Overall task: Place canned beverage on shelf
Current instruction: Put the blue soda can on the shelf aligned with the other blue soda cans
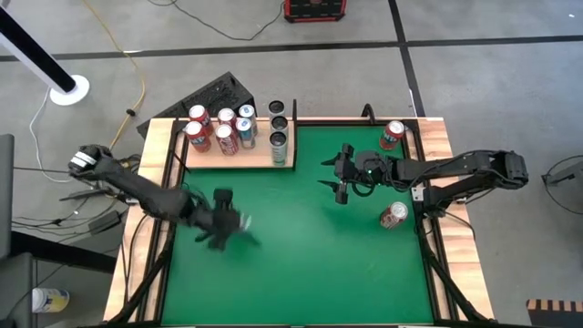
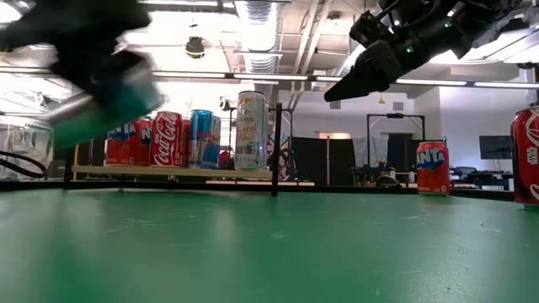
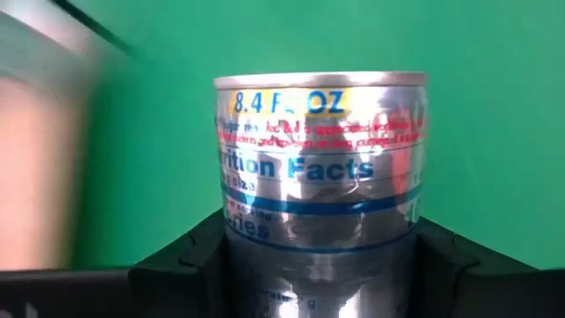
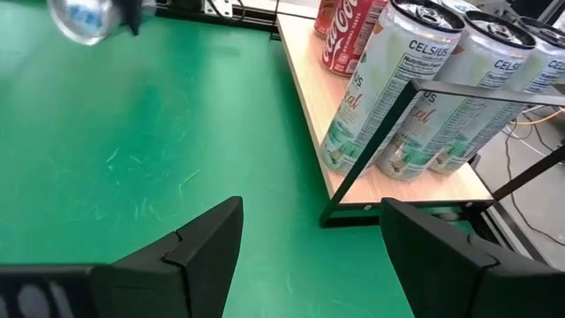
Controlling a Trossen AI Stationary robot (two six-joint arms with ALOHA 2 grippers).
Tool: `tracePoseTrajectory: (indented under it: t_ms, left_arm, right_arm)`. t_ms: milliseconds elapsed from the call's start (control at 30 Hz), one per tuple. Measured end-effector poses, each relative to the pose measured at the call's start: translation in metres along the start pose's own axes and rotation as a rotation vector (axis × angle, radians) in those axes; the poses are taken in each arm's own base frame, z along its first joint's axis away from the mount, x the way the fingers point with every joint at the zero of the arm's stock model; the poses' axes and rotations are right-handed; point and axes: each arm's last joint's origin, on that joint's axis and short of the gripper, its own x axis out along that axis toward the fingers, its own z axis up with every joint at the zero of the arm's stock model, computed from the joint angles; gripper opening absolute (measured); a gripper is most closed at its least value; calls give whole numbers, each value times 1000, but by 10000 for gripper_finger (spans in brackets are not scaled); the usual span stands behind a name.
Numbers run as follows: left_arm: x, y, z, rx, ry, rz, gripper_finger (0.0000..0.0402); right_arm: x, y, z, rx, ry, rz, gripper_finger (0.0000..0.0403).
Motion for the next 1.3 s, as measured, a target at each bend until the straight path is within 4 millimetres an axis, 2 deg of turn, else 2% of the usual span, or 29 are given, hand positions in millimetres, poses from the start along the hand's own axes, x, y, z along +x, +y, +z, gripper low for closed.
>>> tracePoseTrajectory:
  t_ms: [100, 200, 333, 467, 633, 833, 1000, 1067, 1167, 1300]
  left_arm:
    - [-13, 31, 17, -173, -298, 239, 202]
    - [-13, 57, 14, -324, -522, 409, 202]
    - [0, 80, -7, -485, -810, 427, 202]
    - [12, 93, -34, -490, -971, 450, 202]
    - [22, 101, -54, -409, -1056, 453, 202]
    - [32, 107, -53, -308, -1056, 328, 202]
    - [37, 115, -54, -308, -1025, 372, 202]
    - [40, 114, -54, -229, -1045, 235, 202]
    - [46, 107, -51, -109, -1062, -43, 202]
    - [57, 99, -47, -59, -1027, -181, 202]
  right_arm:
    - [0, 1, 0, 2, -2, 2, 291]
    - [0, 0, 0, 31, 2, 1, 291]
    - [0, 0, 0, 35, 4, 1, 291]
    - [0, 0, 0, 35, 5, 1, 291]
    - [0, -1, 1, 19, -6, -4, 291]
    - [0, -2, 1, 21, -16, -9, 291]
    - [0, -3, 3, 26, -38, -17, 291]
    - [0, -3, 5, 27, -56, -9, 291]
    - [-1, 0, 12, 27, -139, 93, 291]
    - [-1, 7, 28, 10, -339, 230, 291]
